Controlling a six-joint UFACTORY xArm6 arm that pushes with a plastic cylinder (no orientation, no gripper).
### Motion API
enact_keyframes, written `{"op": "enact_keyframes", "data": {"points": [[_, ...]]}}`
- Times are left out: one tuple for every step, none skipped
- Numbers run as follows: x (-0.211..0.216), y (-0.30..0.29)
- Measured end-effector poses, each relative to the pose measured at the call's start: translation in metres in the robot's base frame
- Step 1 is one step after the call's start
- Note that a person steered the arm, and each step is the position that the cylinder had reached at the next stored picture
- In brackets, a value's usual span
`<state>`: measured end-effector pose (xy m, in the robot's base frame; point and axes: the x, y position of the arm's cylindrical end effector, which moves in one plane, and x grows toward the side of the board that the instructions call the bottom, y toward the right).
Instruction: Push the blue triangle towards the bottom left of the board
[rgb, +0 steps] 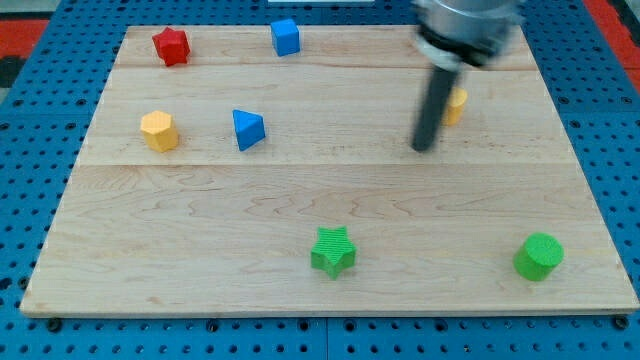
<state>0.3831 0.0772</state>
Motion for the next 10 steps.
{"op": "enact_keyframes", "data": {"points": [[-0.059, -0.088], [-0.062, -0.116], [-0.062, -0.125], [-0.062, -0.130], [-0.062, -0.134], [-0.062, -0.138], [-0.062, -0.143], [-0.062, -0.145], [-0.058, -0.165], [-0.025, -0.179]]}}
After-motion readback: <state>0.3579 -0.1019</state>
